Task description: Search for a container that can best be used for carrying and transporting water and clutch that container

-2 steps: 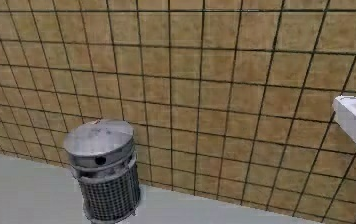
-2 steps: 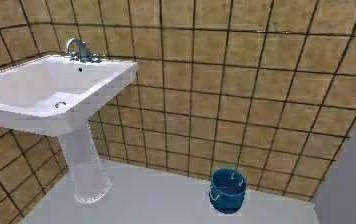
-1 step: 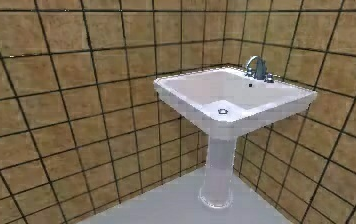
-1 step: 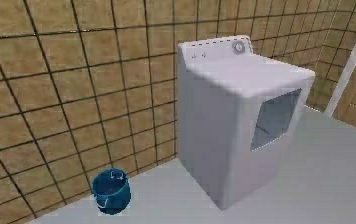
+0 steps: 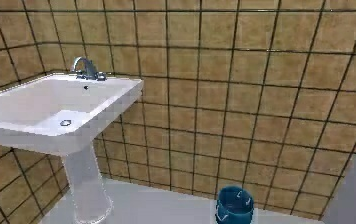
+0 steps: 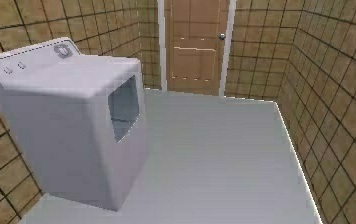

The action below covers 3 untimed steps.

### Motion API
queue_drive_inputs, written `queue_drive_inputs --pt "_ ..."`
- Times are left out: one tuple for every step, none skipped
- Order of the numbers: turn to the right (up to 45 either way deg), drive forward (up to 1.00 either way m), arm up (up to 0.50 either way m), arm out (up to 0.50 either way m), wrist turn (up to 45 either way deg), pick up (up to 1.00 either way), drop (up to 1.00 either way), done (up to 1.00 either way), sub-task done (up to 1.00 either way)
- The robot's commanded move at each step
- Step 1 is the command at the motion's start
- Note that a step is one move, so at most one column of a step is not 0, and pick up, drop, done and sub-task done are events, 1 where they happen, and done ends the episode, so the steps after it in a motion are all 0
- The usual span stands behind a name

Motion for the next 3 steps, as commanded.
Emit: queue_drive_inputs --pt "18.0 0.0 0.0 0.0 0.0 0.0 0.0 0.0 0.0" --pt "0.0 0.25 0.0 0.0 0.0 0.0 0.0 0.0 0.0" --pt "-45.0 0.0 0.0 0.0 0.0 0.0 0.0 0.0 0.0"
